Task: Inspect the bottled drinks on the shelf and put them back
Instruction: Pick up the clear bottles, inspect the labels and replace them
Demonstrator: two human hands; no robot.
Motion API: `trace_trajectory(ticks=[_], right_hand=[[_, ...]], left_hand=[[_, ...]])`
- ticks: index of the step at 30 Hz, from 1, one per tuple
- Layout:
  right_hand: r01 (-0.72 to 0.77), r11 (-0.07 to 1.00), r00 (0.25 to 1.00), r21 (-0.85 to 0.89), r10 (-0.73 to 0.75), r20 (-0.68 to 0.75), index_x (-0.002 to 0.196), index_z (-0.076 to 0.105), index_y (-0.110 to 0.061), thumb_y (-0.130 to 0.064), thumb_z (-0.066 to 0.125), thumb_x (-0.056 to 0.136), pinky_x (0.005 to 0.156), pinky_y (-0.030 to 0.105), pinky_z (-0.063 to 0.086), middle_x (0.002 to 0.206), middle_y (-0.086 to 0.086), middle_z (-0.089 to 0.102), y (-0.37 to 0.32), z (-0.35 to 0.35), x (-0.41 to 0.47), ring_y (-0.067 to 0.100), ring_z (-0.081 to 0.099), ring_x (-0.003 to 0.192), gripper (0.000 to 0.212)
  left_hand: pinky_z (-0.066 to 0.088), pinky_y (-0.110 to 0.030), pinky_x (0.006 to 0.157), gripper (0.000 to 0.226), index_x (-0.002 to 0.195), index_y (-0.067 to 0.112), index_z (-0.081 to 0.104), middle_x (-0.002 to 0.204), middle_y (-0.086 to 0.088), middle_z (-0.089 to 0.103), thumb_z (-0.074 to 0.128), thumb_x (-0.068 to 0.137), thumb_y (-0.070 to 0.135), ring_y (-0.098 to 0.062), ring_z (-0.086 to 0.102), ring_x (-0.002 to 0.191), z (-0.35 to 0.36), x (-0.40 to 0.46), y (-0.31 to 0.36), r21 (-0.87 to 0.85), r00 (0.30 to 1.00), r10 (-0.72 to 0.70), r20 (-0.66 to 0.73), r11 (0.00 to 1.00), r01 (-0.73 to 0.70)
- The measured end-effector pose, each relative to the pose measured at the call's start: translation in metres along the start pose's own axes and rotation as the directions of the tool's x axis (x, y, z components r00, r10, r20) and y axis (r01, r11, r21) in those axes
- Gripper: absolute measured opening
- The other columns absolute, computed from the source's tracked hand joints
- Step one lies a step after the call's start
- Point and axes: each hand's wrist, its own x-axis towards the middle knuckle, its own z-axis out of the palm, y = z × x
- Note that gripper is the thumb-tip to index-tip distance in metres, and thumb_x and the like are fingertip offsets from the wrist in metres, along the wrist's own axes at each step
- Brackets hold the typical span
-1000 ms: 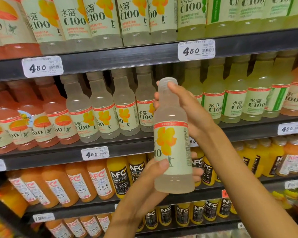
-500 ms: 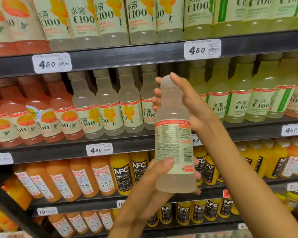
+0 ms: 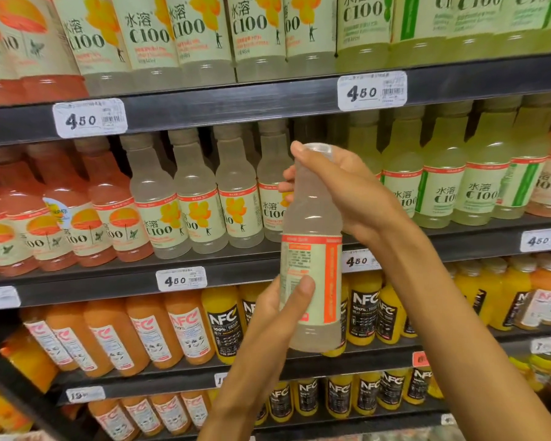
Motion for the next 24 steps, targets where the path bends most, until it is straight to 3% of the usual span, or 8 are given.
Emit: trace_trajectory(ticks=[2,4,8,10,14,17,20,24], right_hand=[[-0.014,0.998,0.989,0.058,0.005,0.147,0.112,0.058,-0.015,-0.036,0.059,0.090,0.072,0.030,0.058,0.091,0.002,0.073,-0.001,-0.002,0.000,0.019,0.072,0.089,0.030],[-0.079,0.955,0.968,0.284,0.006,0.251,0.110,0.056,-0.013,-0.037,0.054,0.089,0.075,0.032,0.058,0.088,0.003,0.072,0.005,-0.001,-0.003,0.021,0.071,0.091,0.032],[-0.211,0.792,0.926,0.573,-0.026,0.377,0.109,0.048,-0.014,-0.044,0.050,0.084,0.073,0.032,0.058,0.079,0.003,0.067,0.017,0.013,-0.010,0.018,0.069,0.075,0.040],[-0.170,0.802,0.929,0.573,-0.063,0.364,0.103,0.050,-0.015,-0.041,0.052,0.086,0.068,0.030,0.056,0.072,0.000,0.062,0.014,0.013,-0.011,0.014,0.064,0.064,0.031],[0.012,0.936,0.968,0.351,-0.099,0.232,0.101,0.049,-0.016,-0.031,0.051,0.096,0.062,0.031,0.054,0.073,0.001,0.062,0.002,0.005,-0.012,0.017,0.065,0.065,0.016],[0.081,0.976,0.988,0.202,-0.105,0.110,0.101,0.053,-0.018,-0.031,0.058,0.095,0.063,0.033,0.055,0.075,0.003,0.065,0.000,0.004,-0.009,0.019,0.067,0.069,0.015],[0.001,0.981,0.993,0.196,-0.024,0.113,0.105,0.054,-0.018,-0.034,0.058,0.093,0.068,0.034,0.056,0.076,0.003,0.067,0.000,0.004,-0.007,0.020,0.069,0.075,0.020],[-0.124,0.926,0.983,0.357,0.067,0.170,0.112,0.055,-0.014,-0.038,0.056,0.092,0.070,0.032,0.058,0.079,0.004,0.071,0.003,-0.004,-0.004,0.023,0.072,0.084,0.032]], left_hand=[[0.054,-0.042,0.085,0.072,0.125,0.024,0.058,0.113,-0.007,0.069,0.069,0.068,0.066,-0.023,0.068,0.098,0.002,-0.001,0.000,-0.230,0.996,-0.041,0.078,0.971,0.058],[0.056,-0.040,0.070,0.078,0.132,0.007,0.050,0.107,-0.015,0.064,0.064,0.079,0.062,-0.025,0.066,0.086,0.005,-0.001,0.007,-0.435,0.971,-0.020,0.240,0.891,0.126],[0.055,-0.036,0.068,0.077,0.132,-0.003,0.044,0.103,-0.015,0.061,0.054,0.087,0.059,-0.025,0.064,0.084,0.013,0.000,0.009,-0.533,0.896,-0.017,0.443,0.799,0.278],[0.056,-0.039,0.074,0.080,0.135,0.001,0.044,0.107,-0.014,0.064,0.053,0.085,0.063,-0.026,0.065,0.090,0.009,0.000,0.001,-0.487,0.900,-0.028,0.435,0.833,0.261],[0.042,-0.047,0.103,0.084,0.136,0.026,0.051,0.133,-0.010,0.059,0.055,0.071,0.078,-0.028,0.055,0.124,-0.015,0.002,0.003,-0.199,0.978,-0.061,0.198,0.975,0.101],[0.039,-0.052,0.105,0.080,0.127,0.033,0.059,0.127,-0.006,0.063,0.050,0.067,0.085,-0.025,0.058,0.119,-0.008,0.005,0.009,-0.072,0.988,-0.024,0.154,0.997,0.035],[0.050,-0.044,0.087,0.081,0.116,0.027,0.068,0.109,-0.008,0.071,0.058,0.060,0.084,-0.024,0.067,0.097,-0.001,0.009,0.009,-0.173,0.995,-0.066,0.069,0.982,0.077],[0.054,-0.041,0.078,0.082,0.125,0.007,0.059,0.102,-0.017,0.068,0.038,0.083,0.074,-0.028,0.067,0.086,-0.001,0.003,0.005,-0.429,0.956,-0.127,0.265,0.872,0.234]])
